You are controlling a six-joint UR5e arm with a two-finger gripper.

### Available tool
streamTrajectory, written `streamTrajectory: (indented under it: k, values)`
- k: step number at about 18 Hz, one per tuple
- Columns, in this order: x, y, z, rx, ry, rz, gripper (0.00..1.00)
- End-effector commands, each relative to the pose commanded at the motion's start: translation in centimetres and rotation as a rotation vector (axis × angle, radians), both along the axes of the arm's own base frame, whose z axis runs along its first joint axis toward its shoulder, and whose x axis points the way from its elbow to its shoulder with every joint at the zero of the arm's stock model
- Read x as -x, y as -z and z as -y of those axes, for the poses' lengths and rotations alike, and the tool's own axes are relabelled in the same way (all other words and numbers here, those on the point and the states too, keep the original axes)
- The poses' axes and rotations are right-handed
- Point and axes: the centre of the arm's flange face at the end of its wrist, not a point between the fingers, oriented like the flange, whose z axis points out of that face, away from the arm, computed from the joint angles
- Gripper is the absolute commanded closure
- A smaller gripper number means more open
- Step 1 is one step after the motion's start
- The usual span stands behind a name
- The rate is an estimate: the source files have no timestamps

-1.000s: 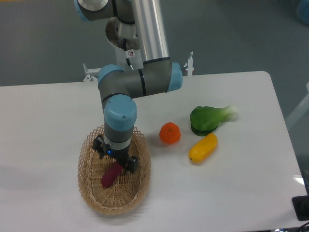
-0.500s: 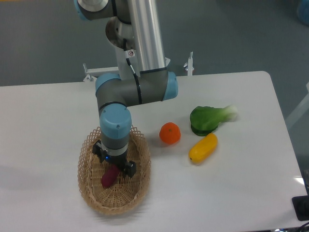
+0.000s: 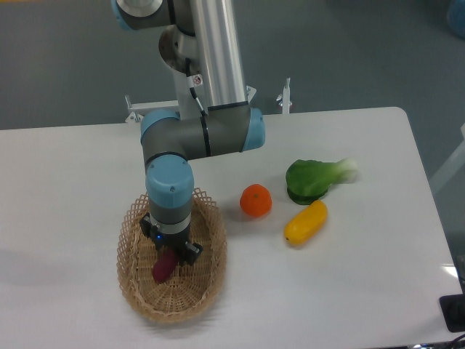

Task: Pick up the sweet potato from the basket
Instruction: 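Close the gripper on the purple sweet potato, then lift the sweet potato up out of the basket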

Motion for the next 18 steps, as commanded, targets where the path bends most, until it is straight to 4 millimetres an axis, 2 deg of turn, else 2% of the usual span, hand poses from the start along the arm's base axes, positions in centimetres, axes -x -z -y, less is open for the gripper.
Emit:
streamTrajectory:
  k: [2, 8, 10, 15, 18]
  values:
    - [0.0, -0.3, 0.0, -0.004, 0.0, -0.003, 0.75]
    - [0.3, -2.7, 0.0, -0.042, 0.012, -0.031, 0.75]
    - [0.8, -4.3, 0.0, -0.058, 0.016, -0.062, 0.75]
    - [5.7, -9.8, 3.2, -0.116, -0.041, -0.127, 0.75]
    - [9.5, -12.9, 5.8, -0.148, -0.061, -0.168, 0.75]
